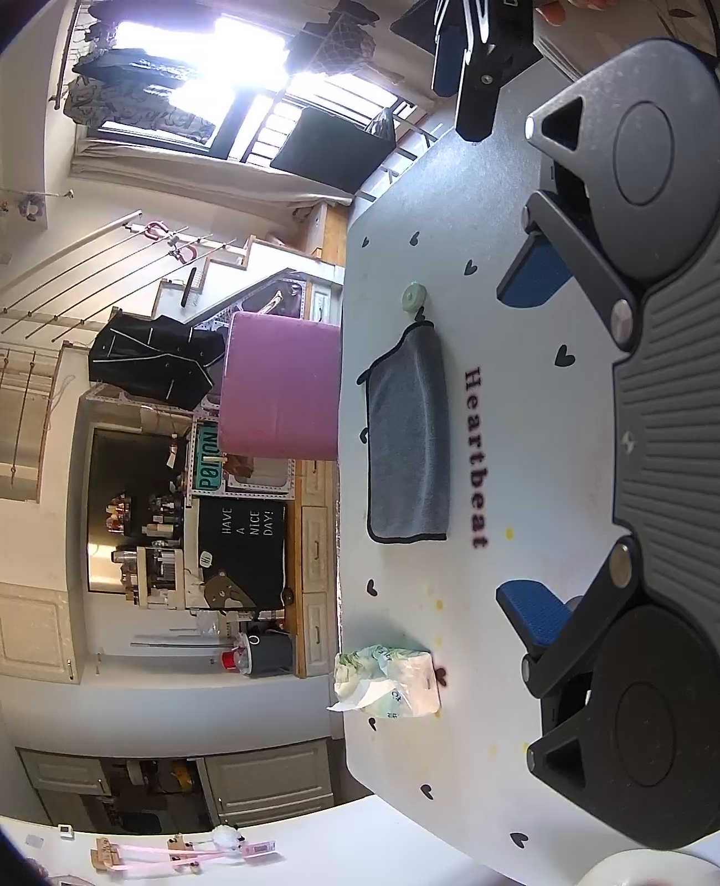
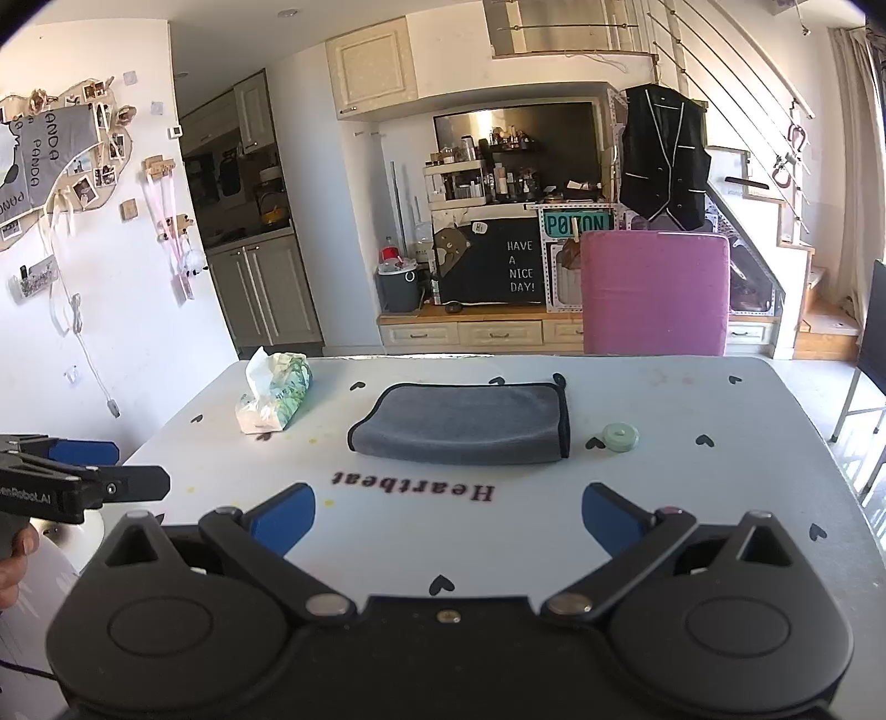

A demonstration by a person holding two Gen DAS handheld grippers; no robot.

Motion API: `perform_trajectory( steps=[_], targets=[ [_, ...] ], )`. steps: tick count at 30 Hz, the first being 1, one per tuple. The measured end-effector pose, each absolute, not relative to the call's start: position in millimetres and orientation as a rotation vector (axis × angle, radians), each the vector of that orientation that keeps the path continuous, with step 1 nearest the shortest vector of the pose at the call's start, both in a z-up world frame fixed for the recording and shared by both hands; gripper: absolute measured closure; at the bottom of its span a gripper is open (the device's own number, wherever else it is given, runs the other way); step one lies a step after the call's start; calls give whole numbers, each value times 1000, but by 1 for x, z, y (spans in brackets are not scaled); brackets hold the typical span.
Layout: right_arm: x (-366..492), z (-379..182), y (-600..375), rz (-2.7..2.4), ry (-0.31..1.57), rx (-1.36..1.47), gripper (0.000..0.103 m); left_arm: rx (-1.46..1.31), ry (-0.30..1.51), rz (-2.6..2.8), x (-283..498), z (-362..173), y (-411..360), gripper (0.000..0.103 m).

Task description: Fold towel

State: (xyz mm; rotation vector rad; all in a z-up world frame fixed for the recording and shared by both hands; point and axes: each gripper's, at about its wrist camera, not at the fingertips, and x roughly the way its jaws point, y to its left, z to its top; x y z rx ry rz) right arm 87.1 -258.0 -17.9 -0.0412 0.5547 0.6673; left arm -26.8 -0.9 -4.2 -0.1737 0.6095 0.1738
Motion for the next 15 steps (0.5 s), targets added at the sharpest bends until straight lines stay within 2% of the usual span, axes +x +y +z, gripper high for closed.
perform_trajectory(
  steps=[15],
  targets=[
    [88,-17,-261,658,558,-42,0,-167,610,173,-28,-3,-4,0]
  ],
)
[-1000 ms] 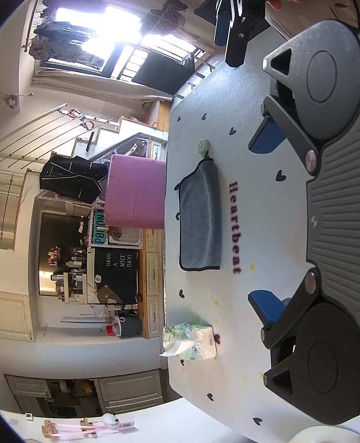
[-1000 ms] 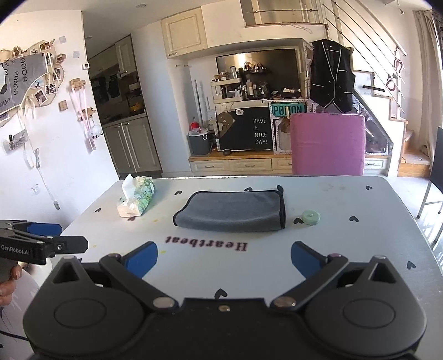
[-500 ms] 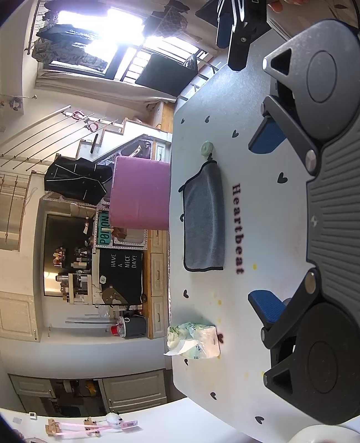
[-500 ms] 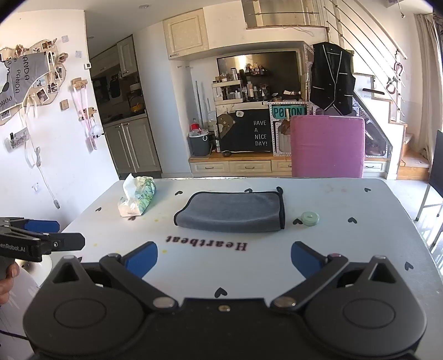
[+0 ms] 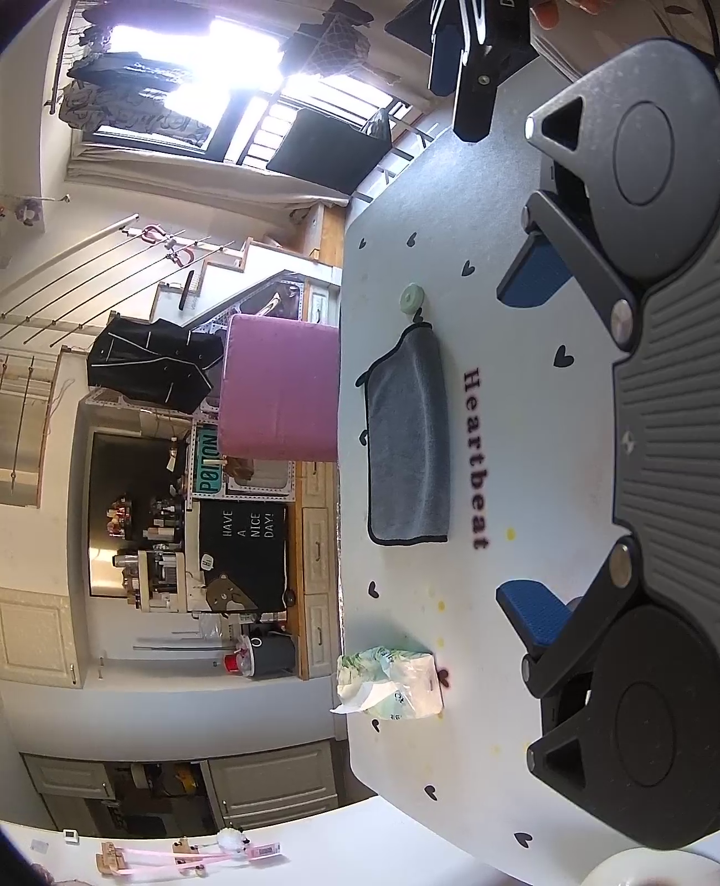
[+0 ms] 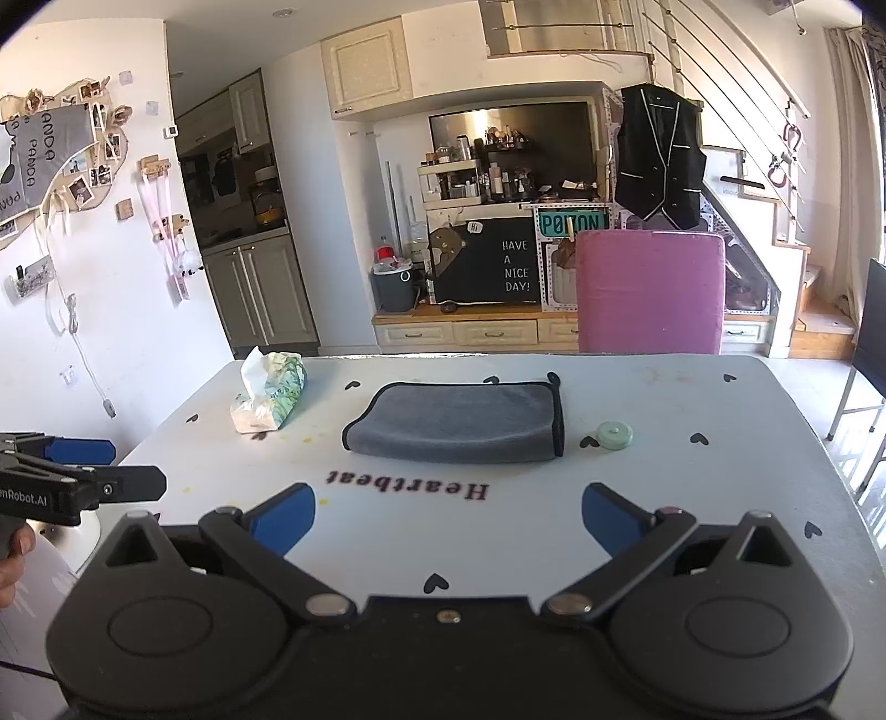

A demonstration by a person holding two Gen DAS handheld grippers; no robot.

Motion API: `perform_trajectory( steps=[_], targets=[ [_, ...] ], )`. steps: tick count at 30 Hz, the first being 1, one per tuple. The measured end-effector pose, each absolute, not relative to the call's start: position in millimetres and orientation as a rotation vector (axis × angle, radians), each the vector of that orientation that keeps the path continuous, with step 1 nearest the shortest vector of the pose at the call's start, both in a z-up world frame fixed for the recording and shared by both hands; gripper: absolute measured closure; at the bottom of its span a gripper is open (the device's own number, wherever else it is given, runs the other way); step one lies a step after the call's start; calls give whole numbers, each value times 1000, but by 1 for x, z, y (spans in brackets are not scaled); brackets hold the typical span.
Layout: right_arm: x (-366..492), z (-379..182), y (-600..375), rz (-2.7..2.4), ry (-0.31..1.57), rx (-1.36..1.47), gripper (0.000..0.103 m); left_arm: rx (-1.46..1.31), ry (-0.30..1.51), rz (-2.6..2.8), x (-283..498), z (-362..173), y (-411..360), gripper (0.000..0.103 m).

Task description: Fold towel

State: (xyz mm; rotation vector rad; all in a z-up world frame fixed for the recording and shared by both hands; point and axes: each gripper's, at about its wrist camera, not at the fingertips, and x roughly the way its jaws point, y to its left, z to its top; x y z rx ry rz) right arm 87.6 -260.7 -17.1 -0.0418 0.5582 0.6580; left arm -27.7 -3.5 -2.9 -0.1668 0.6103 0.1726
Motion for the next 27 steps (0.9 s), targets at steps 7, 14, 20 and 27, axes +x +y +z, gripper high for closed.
perform_trajectory(
  steps=[7,14,20,27],
  targets=[
    [88,-17,-260,655,558,-46,0,-166,612,174,-28,-3,-4,0],
    [88,-17,-260,655,559,-47,0,-166,613,169,-28,-4,-6,0],
    [88,-17,-259,654,559,-48,0,-163,613,169,-28,-4,-6,0],
    [88,-17,-259,655,559,-48,0,-162,613,167,-29,-5,-7,0]
  ],
)
